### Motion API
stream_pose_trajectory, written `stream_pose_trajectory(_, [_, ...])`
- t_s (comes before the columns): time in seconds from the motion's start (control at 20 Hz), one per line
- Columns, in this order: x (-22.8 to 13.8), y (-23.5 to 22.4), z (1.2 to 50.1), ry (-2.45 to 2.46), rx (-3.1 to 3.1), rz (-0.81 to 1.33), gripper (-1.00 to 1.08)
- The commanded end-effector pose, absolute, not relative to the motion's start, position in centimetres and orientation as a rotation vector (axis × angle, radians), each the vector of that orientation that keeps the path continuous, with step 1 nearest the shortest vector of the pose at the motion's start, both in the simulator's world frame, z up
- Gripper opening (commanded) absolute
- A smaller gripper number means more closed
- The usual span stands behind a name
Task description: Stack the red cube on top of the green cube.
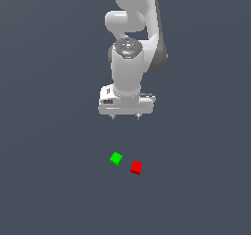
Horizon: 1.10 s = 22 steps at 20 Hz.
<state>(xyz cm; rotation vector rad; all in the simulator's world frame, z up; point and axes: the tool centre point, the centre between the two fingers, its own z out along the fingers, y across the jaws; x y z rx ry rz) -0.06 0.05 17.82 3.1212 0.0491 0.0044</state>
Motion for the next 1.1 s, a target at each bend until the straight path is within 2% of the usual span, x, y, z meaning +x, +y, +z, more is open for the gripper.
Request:
stream_pose_trajectory(0.0, [-0.1,0.1,17.8,0.049,3.121,0.004,1.0])
stream_pose_trajectory(0.5, [1.6,0.9,16.5,-0.009,3.124,0.004,1.0])
stream_pose_trajectory(1.05, [6.5,2.9,12.9,-0.177,3.125,0.002,1.0])
